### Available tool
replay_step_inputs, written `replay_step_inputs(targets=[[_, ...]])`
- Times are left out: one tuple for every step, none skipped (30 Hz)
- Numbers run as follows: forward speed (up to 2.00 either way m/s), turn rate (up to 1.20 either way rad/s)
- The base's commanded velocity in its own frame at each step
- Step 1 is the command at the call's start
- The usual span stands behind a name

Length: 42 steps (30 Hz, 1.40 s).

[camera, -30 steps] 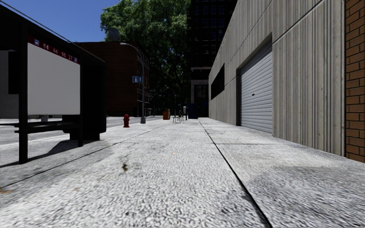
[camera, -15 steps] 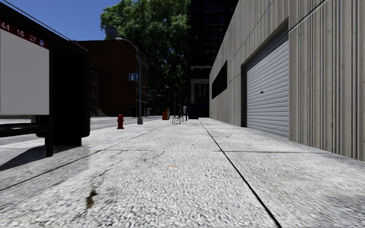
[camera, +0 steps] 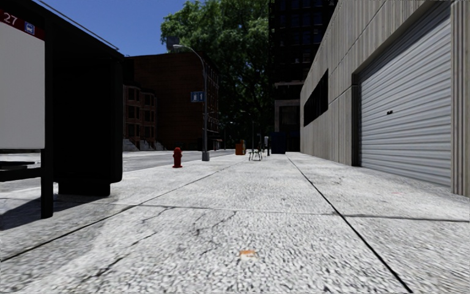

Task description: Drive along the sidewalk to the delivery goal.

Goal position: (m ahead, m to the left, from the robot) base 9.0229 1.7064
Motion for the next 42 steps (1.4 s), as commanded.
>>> replay_step_inputs(targets=[[2.0, 0.62], [2.0, 0.62], [2.0, 0.62], [2.0, 0.24], [2.0, 0.08], [2.0, 0.03], [2.0, 0.03], [2.0, 0.0], [2.0, 0.0], [2.0, 0.0], [2.0, 0.0], [2.0, 0.0], [2.0, 0.0], [2.0, 0.0], [2.0, 0.0], [2.0, 0.0], [2.0, 0.0], [2.0, 0.0], [2.0, 0.0], [2.0, 0.0], [2.0, 0.0], [2.0, 0.0], [2.0, 0.0], [2.0, 0.0], [2.0, 0.0], [2.0, 0.0], [2.0, 0.0], [2.0, 0.0], [2.0, 0.0], [2.0, 0.0], [2.0, 0.0], [2.0, 0.0], [2.0, 0.0], [2.0, 0.0], [2.0, 0.0], [2.0, 0.0], [2.0, 0.0], [2.0, 0.0], [2.0, 0.0], [2.0, 0.0], [2.0, 0.0], [2.0, 0.0]])
